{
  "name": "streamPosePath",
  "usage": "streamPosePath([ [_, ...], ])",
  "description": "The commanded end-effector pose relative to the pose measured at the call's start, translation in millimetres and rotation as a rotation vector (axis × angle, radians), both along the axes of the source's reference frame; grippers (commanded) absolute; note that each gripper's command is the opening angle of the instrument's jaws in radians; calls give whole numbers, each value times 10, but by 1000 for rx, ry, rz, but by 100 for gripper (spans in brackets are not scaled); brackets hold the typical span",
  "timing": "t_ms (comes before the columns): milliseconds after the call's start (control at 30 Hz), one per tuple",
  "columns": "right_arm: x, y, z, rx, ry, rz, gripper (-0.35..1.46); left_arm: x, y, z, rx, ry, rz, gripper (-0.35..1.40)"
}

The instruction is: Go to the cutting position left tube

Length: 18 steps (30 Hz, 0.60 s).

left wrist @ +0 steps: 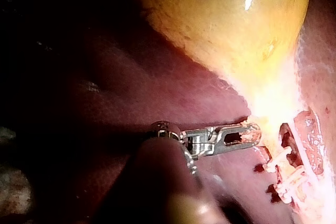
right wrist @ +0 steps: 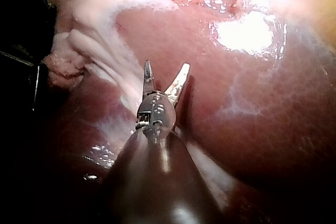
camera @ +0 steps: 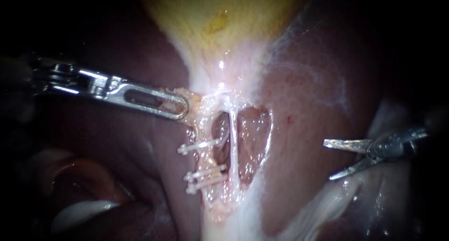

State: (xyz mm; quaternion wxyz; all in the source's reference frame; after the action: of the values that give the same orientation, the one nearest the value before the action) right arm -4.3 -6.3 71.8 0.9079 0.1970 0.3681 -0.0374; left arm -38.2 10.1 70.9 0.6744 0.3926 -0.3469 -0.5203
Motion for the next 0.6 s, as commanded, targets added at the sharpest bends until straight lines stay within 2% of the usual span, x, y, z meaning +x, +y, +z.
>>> streamPosePath([
  [33,0,0,0,0,0,0,138,0,0,0,0,0,0,-35],
  [267,0,0,-1,0,0,0,138,6,2,-4,3,-3,3,-35],
  [400,0,0,-1,0,0,0,138,18,5,-15,9,-8,9,-35],
  [600,0,0,-1,0,0,0,138,34,14,-37,8,0,-7,-35],
])
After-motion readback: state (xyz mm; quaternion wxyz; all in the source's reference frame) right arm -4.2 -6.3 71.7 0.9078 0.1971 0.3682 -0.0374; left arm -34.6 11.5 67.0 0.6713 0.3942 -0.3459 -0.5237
